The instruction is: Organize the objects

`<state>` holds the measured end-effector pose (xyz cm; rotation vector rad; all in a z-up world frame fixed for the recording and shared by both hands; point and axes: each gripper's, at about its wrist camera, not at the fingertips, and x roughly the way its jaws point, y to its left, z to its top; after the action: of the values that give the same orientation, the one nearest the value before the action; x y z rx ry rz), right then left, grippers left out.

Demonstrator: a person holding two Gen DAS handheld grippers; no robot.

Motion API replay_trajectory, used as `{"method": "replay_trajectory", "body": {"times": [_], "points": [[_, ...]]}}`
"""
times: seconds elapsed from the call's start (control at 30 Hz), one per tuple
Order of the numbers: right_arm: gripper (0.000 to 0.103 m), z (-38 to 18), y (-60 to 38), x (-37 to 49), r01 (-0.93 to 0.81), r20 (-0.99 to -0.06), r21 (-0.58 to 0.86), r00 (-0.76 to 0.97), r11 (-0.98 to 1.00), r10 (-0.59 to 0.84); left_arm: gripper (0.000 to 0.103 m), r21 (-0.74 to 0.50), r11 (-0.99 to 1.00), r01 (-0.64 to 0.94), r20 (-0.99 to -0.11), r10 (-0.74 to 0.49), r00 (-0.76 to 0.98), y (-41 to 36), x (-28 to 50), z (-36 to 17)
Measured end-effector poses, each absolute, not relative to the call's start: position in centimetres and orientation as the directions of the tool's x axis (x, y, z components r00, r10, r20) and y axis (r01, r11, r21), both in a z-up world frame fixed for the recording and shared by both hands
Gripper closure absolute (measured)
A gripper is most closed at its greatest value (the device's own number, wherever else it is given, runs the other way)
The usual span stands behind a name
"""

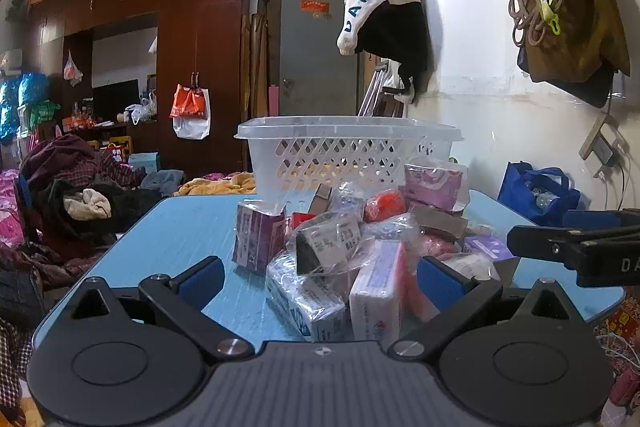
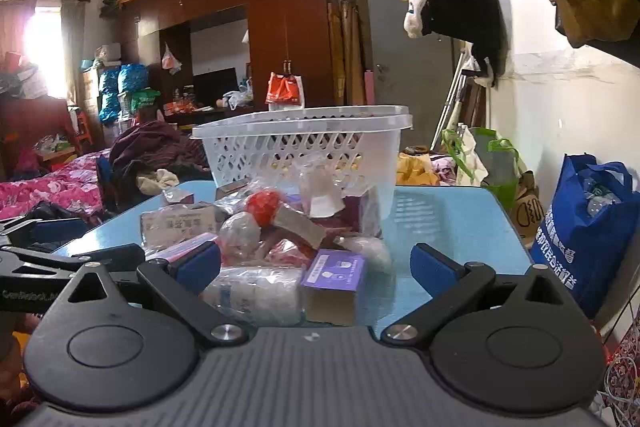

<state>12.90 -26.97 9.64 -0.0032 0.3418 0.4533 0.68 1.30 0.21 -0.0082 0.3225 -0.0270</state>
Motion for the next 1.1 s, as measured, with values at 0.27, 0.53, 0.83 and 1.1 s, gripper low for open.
{"method": "replay_trajectory", "body": {"times": [0.27,0.53,0.83,1.1], "points": [[0.000,9.4,-26.5,12.5,-0.450,-0.332,0.059,0.833,0.891,0.443,0.000,-0.007,0.999,0.034,-0.307,-0.035,0.951,1.6,0.3,0.3],[0.000,9.2,-25.9,12.5,-0.485,-0.363,0.073,0.801,0.871,0.477,0.000,-0.017,0.999,0.037,-0.309,-0.040,0.950,2.0,0.3,0.3],[0.000,9.1,-25.9,12.4,-0.490,-0.369,0.082,0.794,0.868,0.483,0.000,-0.026,0.998,0.056,-0.319,-0.062,0.946,2.2,0.4,0.1],[0.000,9.1,-26.1,12.5,-0.485,-0.373,0.084,0.795,0.870,0.479,0.000,-0.020,0.998,0.062,-0.337,-0.065,0.939,2.0,0.4,-0.3]]}}
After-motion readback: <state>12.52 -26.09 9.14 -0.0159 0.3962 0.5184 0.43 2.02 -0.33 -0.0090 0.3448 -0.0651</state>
